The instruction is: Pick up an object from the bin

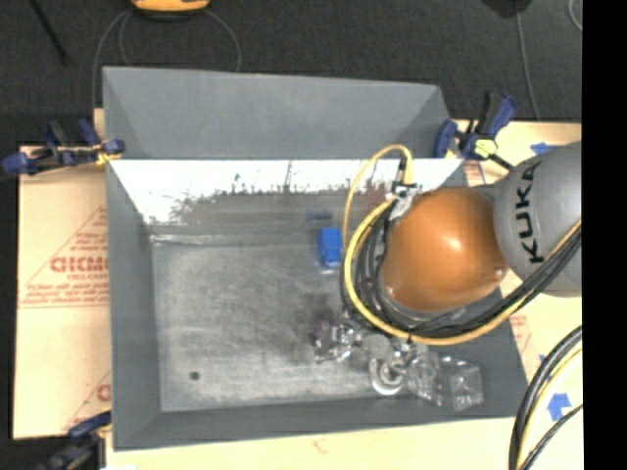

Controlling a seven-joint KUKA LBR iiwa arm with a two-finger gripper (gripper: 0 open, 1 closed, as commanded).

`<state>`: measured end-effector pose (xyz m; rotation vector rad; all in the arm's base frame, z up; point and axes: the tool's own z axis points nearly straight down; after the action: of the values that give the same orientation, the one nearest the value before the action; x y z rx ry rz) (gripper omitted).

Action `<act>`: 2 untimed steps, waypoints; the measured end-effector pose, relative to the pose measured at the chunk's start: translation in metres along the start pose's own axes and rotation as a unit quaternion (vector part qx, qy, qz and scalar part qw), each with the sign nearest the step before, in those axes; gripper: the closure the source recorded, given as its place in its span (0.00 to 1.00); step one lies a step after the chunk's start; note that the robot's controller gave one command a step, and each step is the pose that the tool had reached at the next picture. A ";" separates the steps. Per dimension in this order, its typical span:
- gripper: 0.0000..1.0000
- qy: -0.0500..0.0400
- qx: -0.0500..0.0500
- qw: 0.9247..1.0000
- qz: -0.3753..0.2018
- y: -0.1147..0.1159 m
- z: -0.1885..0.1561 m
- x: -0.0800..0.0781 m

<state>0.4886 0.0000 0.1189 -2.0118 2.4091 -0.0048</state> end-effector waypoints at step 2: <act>0.00 0.002 0.000 0.967 0.255 -0.132 0.043 -0.033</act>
Offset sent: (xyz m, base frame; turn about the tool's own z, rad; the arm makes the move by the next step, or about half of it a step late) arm 0.0040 -0.0364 -0.0387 0.3580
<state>0.6247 0.0090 0.0768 -1.3320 2.8446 -0.0093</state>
